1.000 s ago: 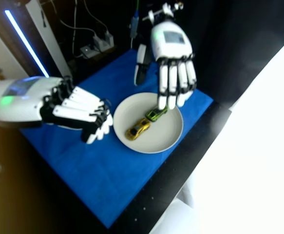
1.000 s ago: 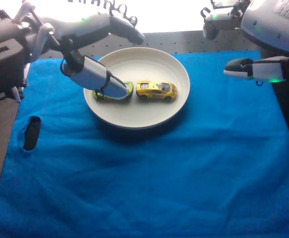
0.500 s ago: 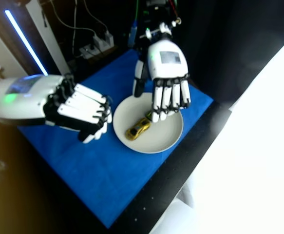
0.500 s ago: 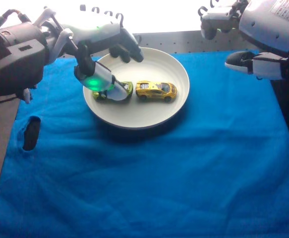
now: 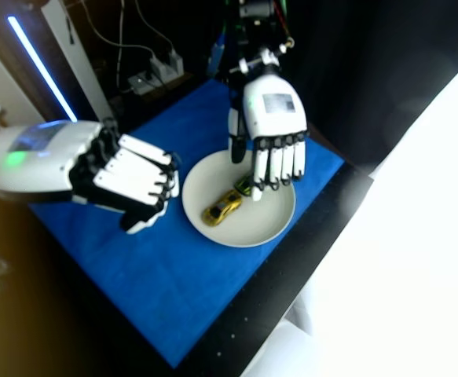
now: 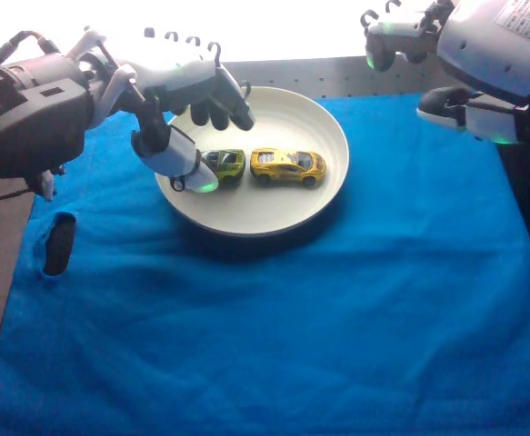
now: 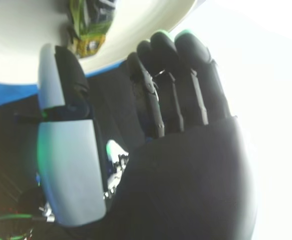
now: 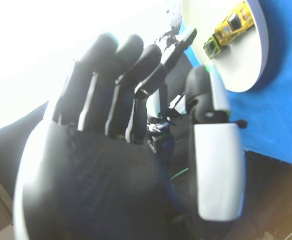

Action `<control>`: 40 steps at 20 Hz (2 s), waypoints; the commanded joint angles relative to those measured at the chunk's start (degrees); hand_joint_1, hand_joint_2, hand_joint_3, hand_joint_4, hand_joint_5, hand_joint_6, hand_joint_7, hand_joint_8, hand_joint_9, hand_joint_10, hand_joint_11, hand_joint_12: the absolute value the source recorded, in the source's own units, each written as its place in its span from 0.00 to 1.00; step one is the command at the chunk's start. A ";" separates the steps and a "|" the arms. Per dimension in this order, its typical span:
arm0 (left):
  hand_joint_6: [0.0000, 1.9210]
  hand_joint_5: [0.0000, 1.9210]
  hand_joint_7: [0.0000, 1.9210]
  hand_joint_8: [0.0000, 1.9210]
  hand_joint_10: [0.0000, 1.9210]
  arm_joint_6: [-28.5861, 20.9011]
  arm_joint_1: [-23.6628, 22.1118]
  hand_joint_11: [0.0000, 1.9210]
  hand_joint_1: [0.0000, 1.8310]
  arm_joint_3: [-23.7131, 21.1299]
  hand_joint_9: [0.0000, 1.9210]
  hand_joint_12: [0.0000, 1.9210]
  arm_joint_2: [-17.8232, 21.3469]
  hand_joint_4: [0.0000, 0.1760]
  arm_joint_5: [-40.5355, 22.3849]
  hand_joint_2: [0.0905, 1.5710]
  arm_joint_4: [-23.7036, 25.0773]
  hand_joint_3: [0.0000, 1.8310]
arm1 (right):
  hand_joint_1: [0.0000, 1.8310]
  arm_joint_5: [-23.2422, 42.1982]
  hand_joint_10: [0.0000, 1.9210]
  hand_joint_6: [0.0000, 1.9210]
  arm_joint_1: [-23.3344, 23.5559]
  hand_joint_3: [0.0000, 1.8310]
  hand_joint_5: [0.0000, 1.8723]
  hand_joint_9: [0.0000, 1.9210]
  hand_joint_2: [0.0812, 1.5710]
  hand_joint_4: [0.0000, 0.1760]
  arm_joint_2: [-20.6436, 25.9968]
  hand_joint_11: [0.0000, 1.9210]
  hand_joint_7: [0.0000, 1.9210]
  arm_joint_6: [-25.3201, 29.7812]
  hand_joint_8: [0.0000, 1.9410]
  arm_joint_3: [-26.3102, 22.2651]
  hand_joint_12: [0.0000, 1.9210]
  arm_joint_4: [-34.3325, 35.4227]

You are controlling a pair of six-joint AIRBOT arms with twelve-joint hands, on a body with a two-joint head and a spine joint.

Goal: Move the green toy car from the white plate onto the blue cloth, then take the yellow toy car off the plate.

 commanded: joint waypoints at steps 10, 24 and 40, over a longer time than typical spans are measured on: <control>0.01 0.39 0.33 0.15 0.46 0.02 0.86 0.12 0.57 2.63 0.24 0.80 -2.37 0.00 -5.59 0.57 -2.50 0.00 | 0.63 6.67 0.72 0.50 0.57 0.00 0.28 0.30 0.69 0.00 -0.25 0.24 0.36 -0.33 0.49 -0.30 1.00 0.69; 0.01 0.41 0.27 0.35 0.63 0.01 1.82 0.13 0.58 4.54 0.19 0.88 -3.85 0.00 -4.58 0.58 -3.74 0.00 | 0.59 6.67 0.73 0.67 0.31 0.01 0.38 0.26 0.75 0.00 -0.25 0.21 0.32 -0.33 0.55 -0.54 1.00 0.69; 0.60 0.41 0.43 0.70 0.78 0.01 2.88 0.21 0.72 6.06 0.38 0.96 -4.99 0.00 -3.85 0.75 -5.07 0.00 | 0.59 6.68 0.70 0.69 0.24 0.00 0.39 0.28 0.77 0.00 -0.24 0.24 0.34 -0.32 0.52 -1.03 0.98 0.69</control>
